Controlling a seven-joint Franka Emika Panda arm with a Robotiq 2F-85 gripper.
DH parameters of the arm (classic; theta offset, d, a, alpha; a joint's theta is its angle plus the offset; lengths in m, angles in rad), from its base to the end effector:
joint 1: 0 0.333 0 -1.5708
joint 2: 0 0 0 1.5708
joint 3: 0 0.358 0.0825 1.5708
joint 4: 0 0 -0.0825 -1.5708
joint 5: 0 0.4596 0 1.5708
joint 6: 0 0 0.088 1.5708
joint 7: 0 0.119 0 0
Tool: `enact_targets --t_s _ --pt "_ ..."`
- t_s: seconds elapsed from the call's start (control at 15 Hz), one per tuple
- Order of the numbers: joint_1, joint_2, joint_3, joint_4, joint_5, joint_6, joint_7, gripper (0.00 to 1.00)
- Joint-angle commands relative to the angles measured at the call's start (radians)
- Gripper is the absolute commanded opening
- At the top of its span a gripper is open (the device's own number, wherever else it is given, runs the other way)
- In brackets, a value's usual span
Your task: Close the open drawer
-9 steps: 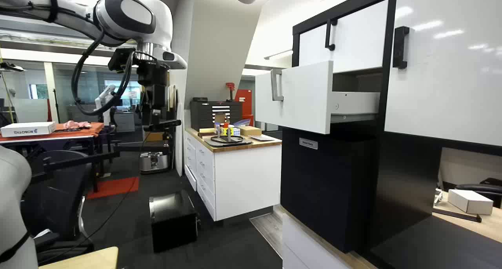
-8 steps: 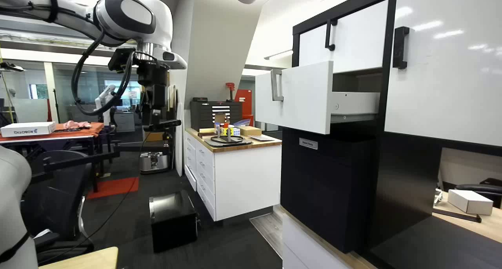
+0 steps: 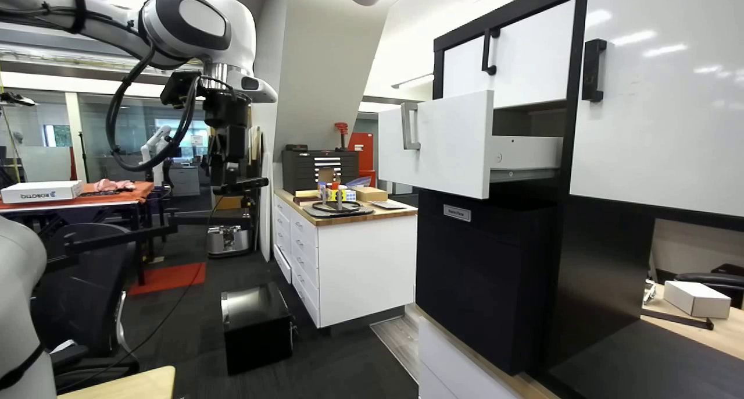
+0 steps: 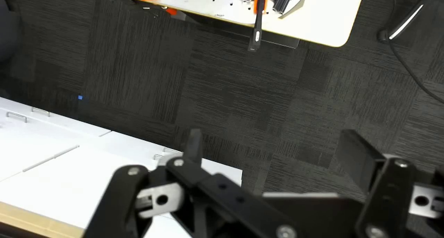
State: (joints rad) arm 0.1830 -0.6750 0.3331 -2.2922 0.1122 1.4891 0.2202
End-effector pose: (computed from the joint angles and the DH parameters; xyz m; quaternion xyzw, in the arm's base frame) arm 0.3169 0.2245 0.5780 0.9904 0.1049 -0.0577 0.0692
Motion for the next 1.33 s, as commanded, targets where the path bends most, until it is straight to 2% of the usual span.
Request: enact_targets --t_s 0.0,0.47,1.0,1.27 --pt "-0.005 -0.009 0.006 -0.01 -0.03 0.047 0.03 1.0" --pt "-0.04 -0.017 -0.032 -0.034 -0.08 0.204 0.055 1.0" --pt "-0.118 -0.015 -0.115 -0.028 -0.121 0.301 0.063 1.0" --pt "-0.163 -0.017 -0.138 -0.025 -0.148 0.41 0.083 1.0"
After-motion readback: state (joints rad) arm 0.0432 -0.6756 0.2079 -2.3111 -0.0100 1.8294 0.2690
